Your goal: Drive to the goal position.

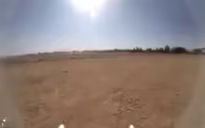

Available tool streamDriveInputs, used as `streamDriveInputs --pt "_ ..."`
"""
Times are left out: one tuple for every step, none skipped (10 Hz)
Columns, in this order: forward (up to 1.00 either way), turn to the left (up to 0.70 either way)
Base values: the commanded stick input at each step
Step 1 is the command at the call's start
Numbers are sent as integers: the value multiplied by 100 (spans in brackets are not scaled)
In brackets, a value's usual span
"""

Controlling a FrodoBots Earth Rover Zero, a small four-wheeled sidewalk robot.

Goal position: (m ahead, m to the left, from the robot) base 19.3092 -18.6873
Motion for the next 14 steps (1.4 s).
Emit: streamDriveInputs --pt "100 0" --pt "100 0" --pt "100 0" --pt "100 0" --pt "100 0" --pt "100 0" --pt "100 0" --pt "100 0" --pt "100 0" --pt "100 0" --pt "100 0" --pt "100 0" --pt "100 0" --pt "100 0"
